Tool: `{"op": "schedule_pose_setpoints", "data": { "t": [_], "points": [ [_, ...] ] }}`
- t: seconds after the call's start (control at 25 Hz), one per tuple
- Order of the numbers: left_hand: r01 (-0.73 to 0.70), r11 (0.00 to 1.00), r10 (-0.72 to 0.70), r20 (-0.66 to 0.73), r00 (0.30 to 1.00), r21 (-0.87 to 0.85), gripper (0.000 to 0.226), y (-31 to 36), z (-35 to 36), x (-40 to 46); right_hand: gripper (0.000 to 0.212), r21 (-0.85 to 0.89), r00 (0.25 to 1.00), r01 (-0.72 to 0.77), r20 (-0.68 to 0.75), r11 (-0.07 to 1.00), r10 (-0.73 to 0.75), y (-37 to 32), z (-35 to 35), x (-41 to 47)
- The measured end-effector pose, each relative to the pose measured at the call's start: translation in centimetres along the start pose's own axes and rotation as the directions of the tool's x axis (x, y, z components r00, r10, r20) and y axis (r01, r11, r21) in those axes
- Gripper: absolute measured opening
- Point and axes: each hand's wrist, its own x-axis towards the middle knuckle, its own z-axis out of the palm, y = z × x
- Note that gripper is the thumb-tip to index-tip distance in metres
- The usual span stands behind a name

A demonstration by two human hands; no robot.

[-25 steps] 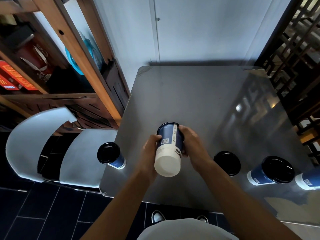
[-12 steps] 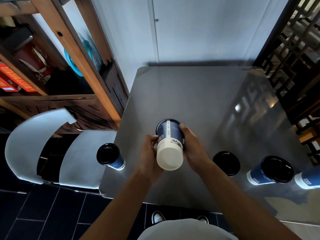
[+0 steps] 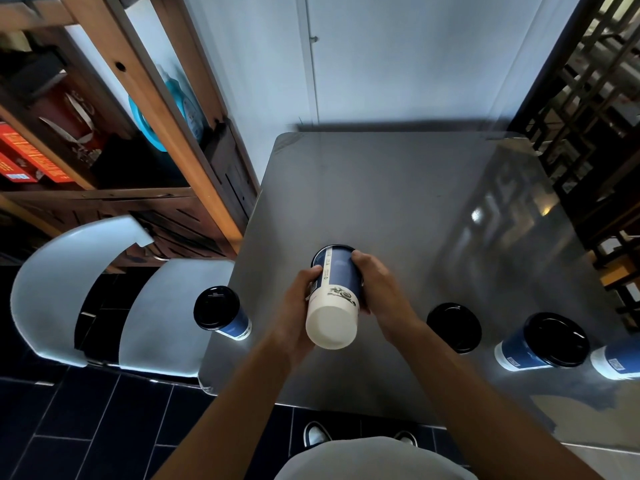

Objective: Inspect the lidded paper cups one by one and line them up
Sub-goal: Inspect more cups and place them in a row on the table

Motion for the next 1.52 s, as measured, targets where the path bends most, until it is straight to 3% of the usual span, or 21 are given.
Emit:
{"op": "schedule_pose_setpoints", "data": {
  "t": [0.12,0.2,0.32,0.44,0.56,0.72,0.88,1.08,1.2,1.36,1.52],
  "points": [
    [0.015,1.0,-0.015,0.008,1.0,0.018,0.035,0.0,-0.1,0.0,0.023,-0.009,1.0,-0.003,0.011,1.0,0.003,-0.3,0.1,-0.3],
    [0.015,1.0,-0.015,0.005,1.0,0.025,0.038,-0.1,-0.4,0.1,0.039,-0.011,0.999,0.002,0.046,1.0,-0.002,0.0,-0.1,-0.1],
    [-0.095,0.98,0.112,-0.089,0.99,0.175,0.067,-1.1,-2.5,1.2,0.054,0.005,0.988,-0.054,0.147,0.999,0.052,1.2,-1.3,-0.4],
    [-0.183,0.925,0.226,-0.095,0.97,0.333,0.068,-2.2,-5.3,1.8,0.037,-0.126,0.947,-0.073,0.302,0.989,0.108,2.4,-3.3,-0.6],
    [-0.219,0.83,0.269,-0.024,0.963,0.514,0.058,-3.4,-7.4,2.1,0.055,-0.339,0.953,0.008,0.288,0.941,0.096,3.5,-4.1,-0.2],
    [-0.2,0.596,0.319,0.0,0.948,0.777,0.055,-5.9,-8.9,3.1,0.063,-0.413,0.965,0.055,0.254,0.909,0.057,4.8,-3.6,0.0],
    [-0.154,0.559,0.39,-0.094,0.916,0.815,0.052,-7.9,-10.0,4.7,0.065,-0.606,0.974,0.143,0.228,0.783,-0.002,7.0,-1.9,1.2],
    [-0.143,0.392,0.49,-0.075,0.868,0.909,0.047,-8.1,-11.6,5.3,0.059,-0.7,0.953,0.24,0.302,0.672,-0.025,8.7,0.6,3.0],
    [-0.086,0.41,0.438,-0.113,0.892,0.908,0.049,-8.3,-13.4,6.0,0.074,-0.665,0.943,0.278,0.325,0.693,-0.066,10.5,1.3,3.5],
    [-0.082,0.378,0.418,-0.091,0.904,0.922,0.05,-8.7,-15.2,6.8,0.066,-0.678,0.959,0.241,0.276,0.695,-0.064,11.9,2.4,3.8],
    [-0.093,0.415,0.406,-0.092,0.909,0.905,0.046,-9.0,-16.1,7.2,0.069,-0.703,0.968,0.212,0.247,0.678,-0.047,12.9,3.0,4.3]
  ]
}}
